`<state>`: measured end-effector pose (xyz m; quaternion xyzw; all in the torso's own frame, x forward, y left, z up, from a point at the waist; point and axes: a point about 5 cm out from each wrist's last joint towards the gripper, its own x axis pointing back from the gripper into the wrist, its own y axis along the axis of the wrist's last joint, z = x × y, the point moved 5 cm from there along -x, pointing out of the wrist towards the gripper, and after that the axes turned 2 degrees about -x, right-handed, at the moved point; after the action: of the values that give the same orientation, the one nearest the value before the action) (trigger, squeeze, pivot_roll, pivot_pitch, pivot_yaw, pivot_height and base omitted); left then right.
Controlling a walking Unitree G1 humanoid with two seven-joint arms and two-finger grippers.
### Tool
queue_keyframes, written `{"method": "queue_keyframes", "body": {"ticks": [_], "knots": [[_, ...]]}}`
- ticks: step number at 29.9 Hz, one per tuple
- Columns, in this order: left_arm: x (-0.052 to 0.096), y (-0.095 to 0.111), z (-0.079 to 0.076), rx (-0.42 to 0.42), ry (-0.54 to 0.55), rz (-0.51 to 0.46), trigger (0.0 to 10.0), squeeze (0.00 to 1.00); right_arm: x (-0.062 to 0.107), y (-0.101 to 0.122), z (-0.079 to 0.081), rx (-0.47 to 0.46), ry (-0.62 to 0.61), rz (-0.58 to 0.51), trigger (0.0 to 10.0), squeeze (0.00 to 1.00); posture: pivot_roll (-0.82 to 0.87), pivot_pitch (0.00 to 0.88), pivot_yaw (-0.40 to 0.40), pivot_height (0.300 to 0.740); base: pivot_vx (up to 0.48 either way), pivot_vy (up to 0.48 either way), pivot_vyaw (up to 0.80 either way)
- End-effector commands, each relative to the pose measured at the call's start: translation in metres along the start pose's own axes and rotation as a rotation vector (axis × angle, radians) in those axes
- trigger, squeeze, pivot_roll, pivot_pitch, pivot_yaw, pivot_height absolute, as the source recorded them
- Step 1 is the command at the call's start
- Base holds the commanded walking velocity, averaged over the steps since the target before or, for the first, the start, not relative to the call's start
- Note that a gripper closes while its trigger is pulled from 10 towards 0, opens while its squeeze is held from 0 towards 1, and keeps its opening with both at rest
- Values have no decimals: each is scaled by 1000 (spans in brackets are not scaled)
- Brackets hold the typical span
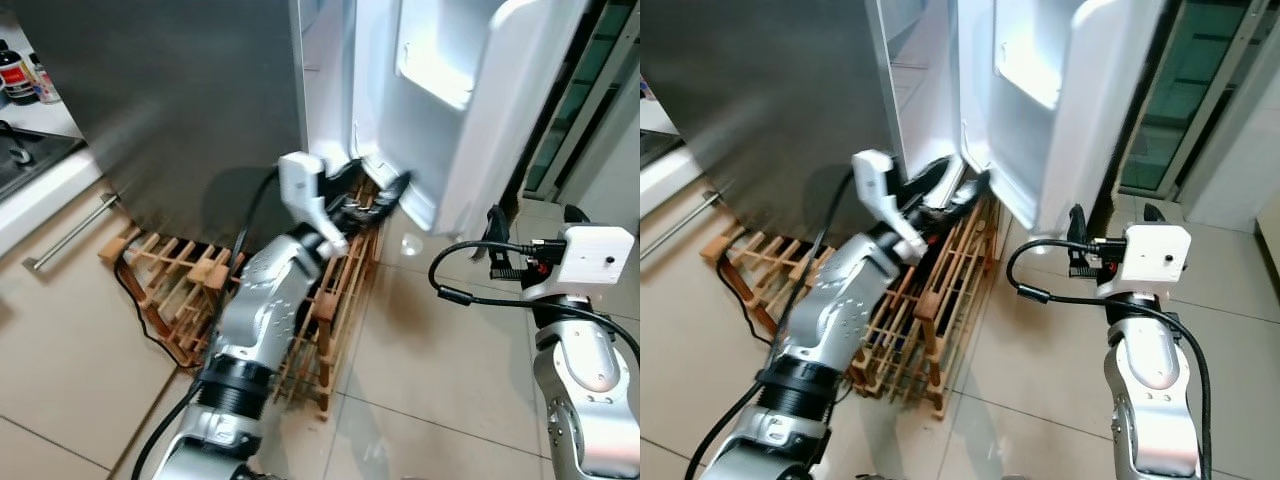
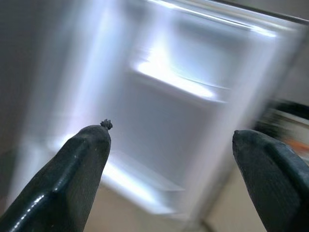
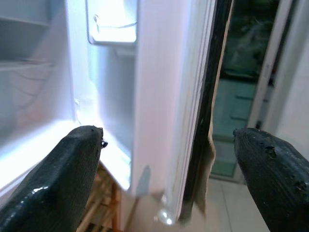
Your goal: Restocking fridge
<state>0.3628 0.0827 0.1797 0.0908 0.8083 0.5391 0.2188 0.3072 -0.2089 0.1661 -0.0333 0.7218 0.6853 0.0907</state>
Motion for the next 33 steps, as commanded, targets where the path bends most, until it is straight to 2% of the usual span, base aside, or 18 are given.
{"method": "queue_keyframes", "body": {"ticks": [1,3,4,6,7,9,16,19,27,31,33], "knots": [[16,1,30,-56,162,21,10000,0,-5,-3,-2,-26,-6,7,10000,0,-128,0,53,740,0,0,0],[35,-6,53,-124,281,67,10000,0,-9,-5,-2,-31,-4,15,10000,0,-113,0,45,740,0,0,0],[35,-6,53,-124,281,67,10000,0,-9,-5,-2,-31,-4,15,10000,0,-113,0,45,740,0,0,0],[57,-8,73,-208,389,105,10000,0,-14,-7,0,-30,12,22,10000,0,-95,0,33,740,0,0,363],[64,-8,78,-225,420,116,10000,0,-16,-8,1,-27,20,25,10000,0,-92,0,31,740,0,0,725],[68,-4,81,-227,453,109,10000,0,-20,-10,4,-26,34,28,10000,0,-82,0,26,740,0,-240,694],[61,0,75,-221,519,95,10000,0,-28,-11,10,-29,64,21,10000,0,-79,0,26,740,0,-480,616],[60,-2,74,-262,547,123,10000,0,-28,-13,12,-31,73,22,10000,0,-80,0,30,740,0,-480,556],[53,-4,65,-273,532,140,10000,0,-25,-17,14,-33,82,28,10000,0,-85,0,33,740,0,-480,527],[49,-11,67,-263,550,165,10000,0,-25,-18,13,-31,81,29,10000,0,-99,0,32,740,0,-480,469],[49,-20,71,-249,579,189,10000,0,-22,-25,8,-34,60,45,10000,0,-97,0,19,740,0,-476,459]]}}
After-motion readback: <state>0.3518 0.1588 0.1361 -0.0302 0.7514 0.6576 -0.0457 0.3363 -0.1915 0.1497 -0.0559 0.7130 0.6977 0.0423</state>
